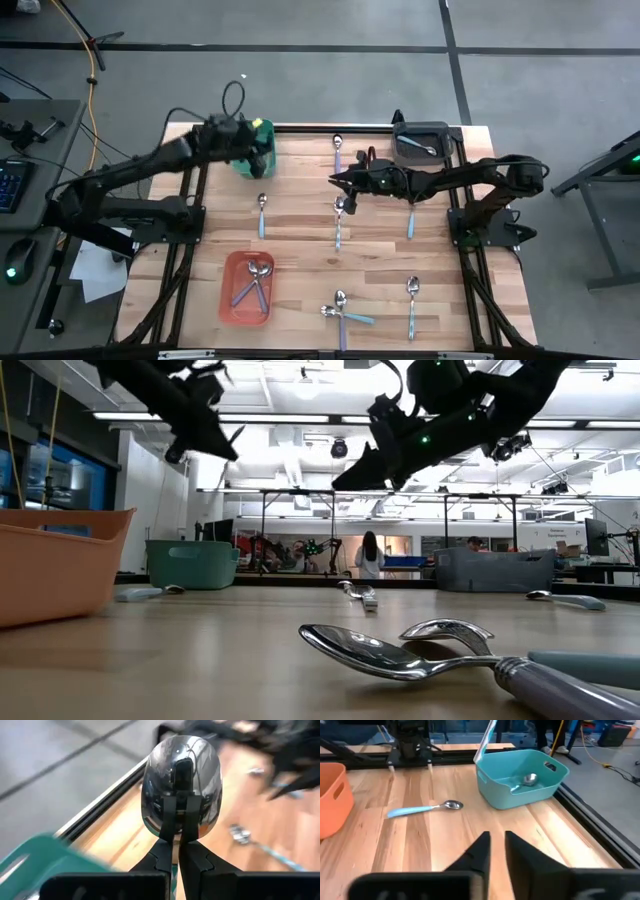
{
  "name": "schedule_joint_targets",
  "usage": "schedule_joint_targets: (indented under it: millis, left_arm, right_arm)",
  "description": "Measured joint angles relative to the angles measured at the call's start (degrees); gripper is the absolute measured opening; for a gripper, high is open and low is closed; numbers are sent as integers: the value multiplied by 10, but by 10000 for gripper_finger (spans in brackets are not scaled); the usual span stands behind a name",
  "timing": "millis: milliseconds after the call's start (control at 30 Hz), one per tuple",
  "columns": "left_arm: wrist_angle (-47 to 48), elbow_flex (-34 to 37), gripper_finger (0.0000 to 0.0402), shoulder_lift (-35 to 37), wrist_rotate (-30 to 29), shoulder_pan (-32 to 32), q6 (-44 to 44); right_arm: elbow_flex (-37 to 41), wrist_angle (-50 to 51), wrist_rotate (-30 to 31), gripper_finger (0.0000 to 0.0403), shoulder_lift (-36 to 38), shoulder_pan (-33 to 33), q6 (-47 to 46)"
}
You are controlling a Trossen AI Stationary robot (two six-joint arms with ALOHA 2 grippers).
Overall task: Sort silverware by color (type)
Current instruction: Put the blue spoon into the green bin, then put the light blue spoon into the black bin
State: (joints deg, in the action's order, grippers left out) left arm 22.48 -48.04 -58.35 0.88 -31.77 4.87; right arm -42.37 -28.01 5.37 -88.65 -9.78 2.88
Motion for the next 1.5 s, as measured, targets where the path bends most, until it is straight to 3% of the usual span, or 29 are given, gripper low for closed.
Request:
schedule_joint_targets:
  millis: [100,233,367,433,867,967,1267,1500]
  left_arm:
    - [64,-31,4,-24,-1,-55,0]
    - [89,-46,4,-71,3,-125,-13]
    - [94,-47,4,-137,52,-183,-15]
    - [89,-47,4,-170,75,-203,-19]
    - [68,-47,4,-326,81,-284,-54]
    - [68,-47,8,-338,81,-290,-60]
    - [64,-47,70,-328,76,-290,-71]
    - [44,-38,48,-265,73,-273,-77]
  right_arm:
    - [0,20,1,5,13,-1,2]
    - [0,36,0,14,13,-1,0]
    - [0,53,4,15,13,2,0]
    - [0,52,5,16,13,4,0]
    - [0,55,5,16,13,5,1]
    - [0,55,5,16,13,5,1]
    - [0,56,5,16,13,4,0]
    - [0,96,13,16,19,4,2]
